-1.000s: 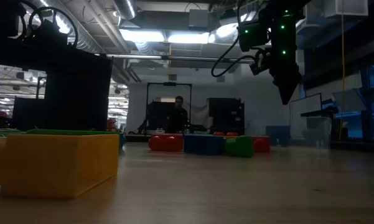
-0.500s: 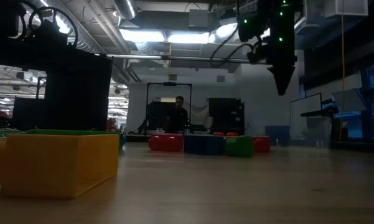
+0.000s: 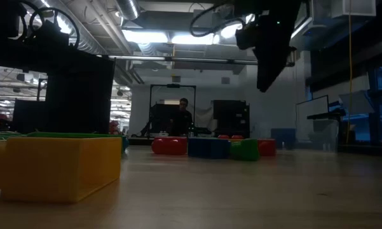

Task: Sort blocks by size
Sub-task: Put the top right 2 stud red game piece into the yellow transparent bin

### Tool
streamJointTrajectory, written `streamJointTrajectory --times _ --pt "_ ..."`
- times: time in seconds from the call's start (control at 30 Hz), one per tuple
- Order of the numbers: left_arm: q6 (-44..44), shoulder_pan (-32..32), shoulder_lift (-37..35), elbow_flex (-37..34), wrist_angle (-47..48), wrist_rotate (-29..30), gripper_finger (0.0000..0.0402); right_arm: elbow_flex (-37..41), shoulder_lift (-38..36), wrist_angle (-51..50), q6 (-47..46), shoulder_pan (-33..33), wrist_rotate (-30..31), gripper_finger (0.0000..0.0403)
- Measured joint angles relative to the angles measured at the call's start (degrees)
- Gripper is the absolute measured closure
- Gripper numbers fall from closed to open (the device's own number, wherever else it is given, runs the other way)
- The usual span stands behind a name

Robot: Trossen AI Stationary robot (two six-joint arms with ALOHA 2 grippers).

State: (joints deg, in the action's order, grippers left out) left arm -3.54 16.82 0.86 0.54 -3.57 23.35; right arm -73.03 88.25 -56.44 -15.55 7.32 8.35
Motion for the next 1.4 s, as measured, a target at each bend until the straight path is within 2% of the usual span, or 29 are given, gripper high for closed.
streamJointTrajectory --times 0.2,0.73,1.0,1.17,1.4 --pt "-0.8 0.0 0.0 0.0 0.0 0.0 0.0217 8.0 0.0 10.0 -5.3 -2.5 0.0 0.0120" --pt "-1.0 0.0 0.0 0.0 0.0 0.0 0.0217 20.6 0.0 20.9 -10.3 -2.4 1.6 0.0120" --pt "-1.0 0.0 0.0 0.0 0.0 0.0 0.0217 24.0 0.0 25.7 -10.4 -2.4 3.8 0.0122" --pt "-1.0 0.0 0.0 0.0 0.0 0.0 0.0217 26.2 0.0 28.3 -10.4 -2.4 3.7 0.0145" --pt "-1.0 0.0 0.0 0.0 0.0 0.0 0.0217 26.7 0.7 30.1 -11.3 -2.4 3.7 0.0212"
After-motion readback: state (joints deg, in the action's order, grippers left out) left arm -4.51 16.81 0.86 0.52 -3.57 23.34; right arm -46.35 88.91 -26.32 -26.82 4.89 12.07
